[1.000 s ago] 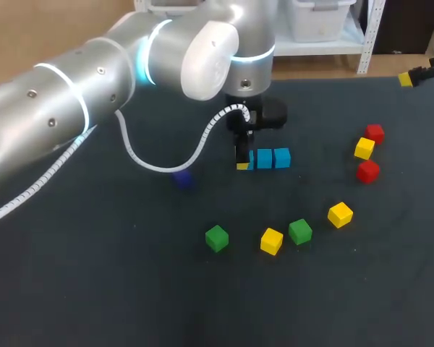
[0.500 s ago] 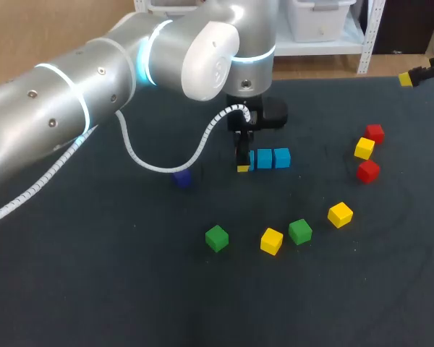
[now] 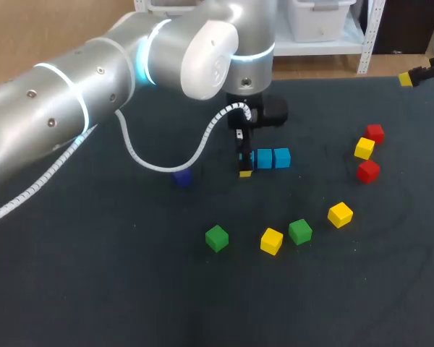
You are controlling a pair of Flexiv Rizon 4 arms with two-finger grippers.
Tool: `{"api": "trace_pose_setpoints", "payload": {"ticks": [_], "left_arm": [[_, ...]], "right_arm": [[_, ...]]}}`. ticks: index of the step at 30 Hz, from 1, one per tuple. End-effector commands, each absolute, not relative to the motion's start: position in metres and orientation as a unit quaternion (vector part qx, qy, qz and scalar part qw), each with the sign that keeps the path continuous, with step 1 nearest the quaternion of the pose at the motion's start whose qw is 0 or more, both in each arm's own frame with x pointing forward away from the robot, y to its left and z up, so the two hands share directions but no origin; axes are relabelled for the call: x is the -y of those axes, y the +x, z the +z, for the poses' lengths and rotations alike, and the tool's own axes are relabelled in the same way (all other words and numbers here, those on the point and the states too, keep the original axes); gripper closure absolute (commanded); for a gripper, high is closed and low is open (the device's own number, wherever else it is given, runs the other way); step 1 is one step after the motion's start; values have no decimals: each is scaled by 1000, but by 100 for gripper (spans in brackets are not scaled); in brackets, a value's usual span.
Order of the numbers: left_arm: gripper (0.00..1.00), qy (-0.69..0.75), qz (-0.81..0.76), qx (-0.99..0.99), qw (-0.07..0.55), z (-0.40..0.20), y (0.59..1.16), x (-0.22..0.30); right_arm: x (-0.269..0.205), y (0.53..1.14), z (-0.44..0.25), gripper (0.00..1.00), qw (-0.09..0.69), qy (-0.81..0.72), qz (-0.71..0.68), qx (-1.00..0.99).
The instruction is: Place the blue cubes, place green cubes on the blue cubes, place the yellow cubes on the green cubes, then place the red cubes on the yellow cubes, and place purple cube on the red cubes.
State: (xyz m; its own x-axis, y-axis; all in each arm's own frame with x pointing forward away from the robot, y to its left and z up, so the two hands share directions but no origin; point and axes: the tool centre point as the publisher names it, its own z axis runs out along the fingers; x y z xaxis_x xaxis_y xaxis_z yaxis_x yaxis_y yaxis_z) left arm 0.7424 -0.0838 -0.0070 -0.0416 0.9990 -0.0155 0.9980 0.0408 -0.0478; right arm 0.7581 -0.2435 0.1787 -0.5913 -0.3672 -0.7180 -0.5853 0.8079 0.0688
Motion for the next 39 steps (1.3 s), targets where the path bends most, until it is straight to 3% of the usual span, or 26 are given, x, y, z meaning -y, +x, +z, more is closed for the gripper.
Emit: {"api": "trace_pose_setpoints", "payload": {"ticks": [1,2,6,9,13,17,24,30,34,35,37,39], "left_arm": [[16,-692,24,721,6,-7,740,82],[32,-692,25,722,5,-7,740,82],[25,-692,26,722,4,-7,741,82],[26,-691,26,722,4,-7,741,81],[42,-693,27,720,2,-8,741,81],[48,-692,28,721,2,-8,741,82],[47,-693,28,721,2,-8,741,82],[56,-692,27,722,3,-9,741,82],[53,-692,28,721,3,-9,741,82],[55,-692,28,721,2,-9,741,82],[70,-691,27,722,3,-9,741,82],[62,-691,27,722,3,-9,741,82]], "right_arm": [[243,758,179,0,362,-271,150,-879],[243,758,179,0,362,-271,150,-879],[243,758,179,0,362,-271,150,-879],[243,758,179,0,362,-271,150,-879],[243,758,179,0,362,-271,150,-879],[243,758,179,0,362,-271,150,-879],[243,758,179,0,362,-271,150,-879],[243,758,179,0,362,-271,150,-879],[243,758,179,0,362,-271,150,-879],[243,758,179,0,362,-271,150,-879],[243,758,179,0,362,-271,150,-879],[243,758,179,0,362,-271,150,-879]]}}
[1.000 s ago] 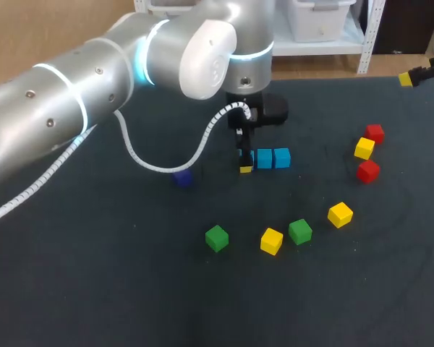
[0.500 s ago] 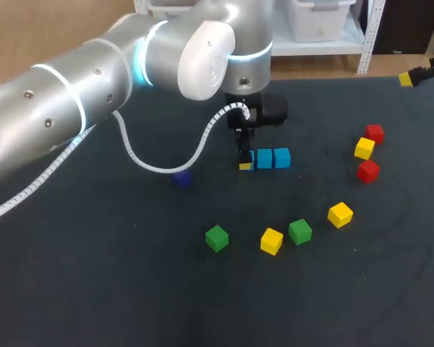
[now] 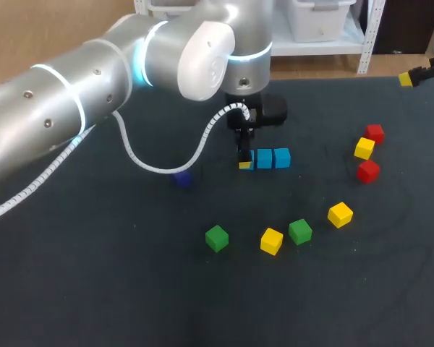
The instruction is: Place the blue cubes, place green cubes on the blue cubes, place the yellow cubes on the green cubes, then place the red cubes on the yellow cubes, and place purple cube on the red cubes.
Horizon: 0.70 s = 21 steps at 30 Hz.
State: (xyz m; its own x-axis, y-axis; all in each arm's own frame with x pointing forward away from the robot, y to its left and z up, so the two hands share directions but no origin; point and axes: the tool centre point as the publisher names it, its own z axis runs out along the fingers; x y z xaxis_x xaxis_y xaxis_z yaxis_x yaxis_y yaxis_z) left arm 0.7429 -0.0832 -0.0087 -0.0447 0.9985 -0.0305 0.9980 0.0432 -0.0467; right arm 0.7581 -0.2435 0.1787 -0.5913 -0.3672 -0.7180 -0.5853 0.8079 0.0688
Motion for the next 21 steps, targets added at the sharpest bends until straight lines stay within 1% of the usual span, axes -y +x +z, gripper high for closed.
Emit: {"api": "trace_pose_setpoints", "payload": {"ticks": [1,9,13,14,15,16,21], "left_arm": [[61,-691,27,722,3,-9,741,82],[60,-691,28,722,3,-9,741,82],[62,-691,27,723,4,-9,741,82],[58,-691,27,723,4,-9,741,82],[24,-691,27,722,5,-9,741,82],[0,-691,27,722,5,-9,741,82],[0,-691,28,722,6,-10,740,82]], "right_arm": [[243,758,179,0,362,-271,150,-879],[243,758,179,0,362,-271,150,-879],[243,758,179,0,362,-271,150,-879],[243,758,179,0,362,-271,150,-879],[243,758,179,0,362,-271,150,-879],[243,758,179,0,362,-271,150,-879],[243,758,179,0,362,-271,150,-879]]}}
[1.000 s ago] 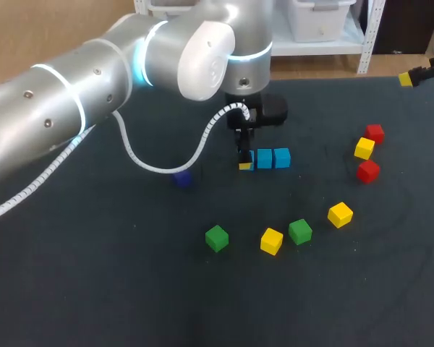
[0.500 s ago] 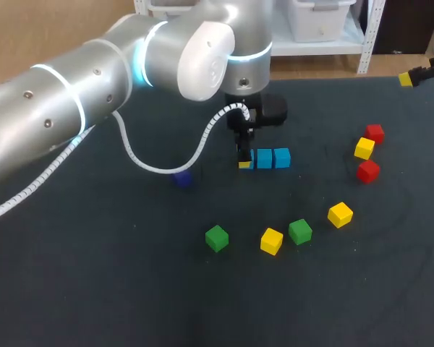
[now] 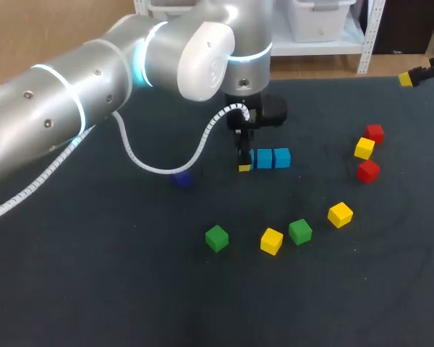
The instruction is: Place the blue cubes, place green cubes on the blue cubes, place the yellow cubes on the green cubes, then place the red cubes on the yellow cubes, and place purple cube on the red cubes.
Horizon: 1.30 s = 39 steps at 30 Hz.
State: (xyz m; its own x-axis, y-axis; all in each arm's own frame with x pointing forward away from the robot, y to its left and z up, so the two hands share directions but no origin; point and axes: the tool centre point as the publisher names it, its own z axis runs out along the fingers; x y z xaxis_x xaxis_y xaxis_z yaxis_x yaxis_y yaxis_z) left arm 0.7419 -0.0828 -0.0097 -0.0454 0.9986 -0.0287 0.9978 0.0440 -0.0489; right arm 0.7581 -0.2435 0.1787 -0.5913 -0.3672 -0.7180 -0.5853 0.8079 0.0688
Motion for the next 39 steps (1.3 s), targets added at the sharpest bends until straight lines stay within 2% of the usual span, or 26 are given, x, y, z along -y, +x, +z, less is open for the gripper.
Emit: {"api": "trace_pose_setpoints", "payload": {"ticks": [1,11,19,27,39], "left_arm": [[0,-691,28,722,7,-10,740,82],[0,-686,24,727,0,-5,739,82],[0,-678,18,735,-20,30,734,63],[0,-665,9,746,14,49,716,46],[0,-627,-2,778,31,65,664,30]], "right_arm": [[243,758,179,0,362,-271,150,-879],[243,758,179,0,362,-271,150,-879],[243,758,179,0,362,-271,150,-879],[243,758,179,0,362,-271,150,-879],[243,758,179,0,362,-271,150,-879]]}}
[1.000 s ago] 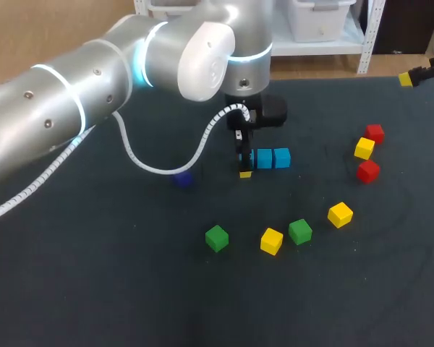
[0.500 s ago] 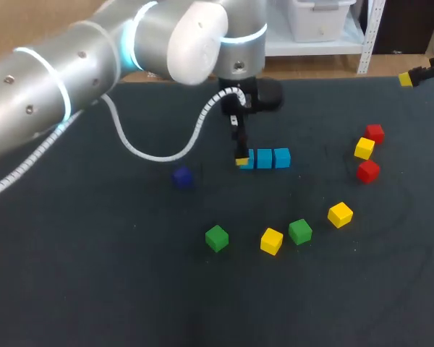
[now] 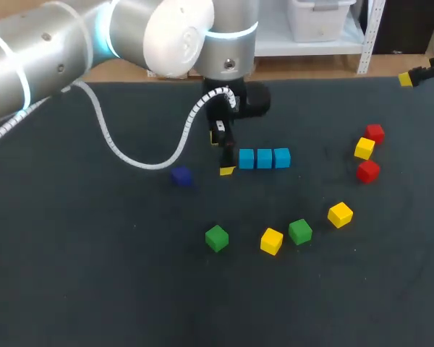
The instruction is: Place the blue cubes, place green cubes on the blue cubes, place the yellow cubes on the green cubes, then place the red cubes on the yellow cubes, and place purple cube on the red cubes.
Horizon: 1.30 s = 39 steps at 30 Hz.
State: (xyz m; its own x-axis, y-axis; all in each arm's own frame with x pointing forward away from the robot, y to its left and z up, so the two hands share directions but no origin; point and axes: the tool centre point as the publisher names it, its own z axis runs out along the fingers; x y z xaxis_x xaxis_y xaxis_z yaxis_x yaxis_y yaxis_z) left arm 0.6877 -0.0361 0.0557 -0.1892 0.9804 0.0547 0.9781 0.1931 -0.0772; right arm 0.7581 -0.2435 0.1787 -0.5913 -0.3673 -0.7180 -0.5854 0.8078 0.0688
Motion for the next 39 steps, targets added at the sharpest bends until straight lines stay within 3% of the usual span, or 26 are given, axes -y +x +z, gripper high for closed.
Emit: {"api": "trace_pose_setpoints", "payload": {"ticks": [1,22,39], "left_arm": [[0,-622,1,782,29,66,659,29],[0,-533,-18,846,-2,50,586,-9],[0,-578,12,816,7,32,569,2]], "right_arm": [[243,758,179,0,362,-271,150,-879],[243,758,179,0,362,-271,150,-879],[243,758,179,0,362,-271,150,-879]]}}
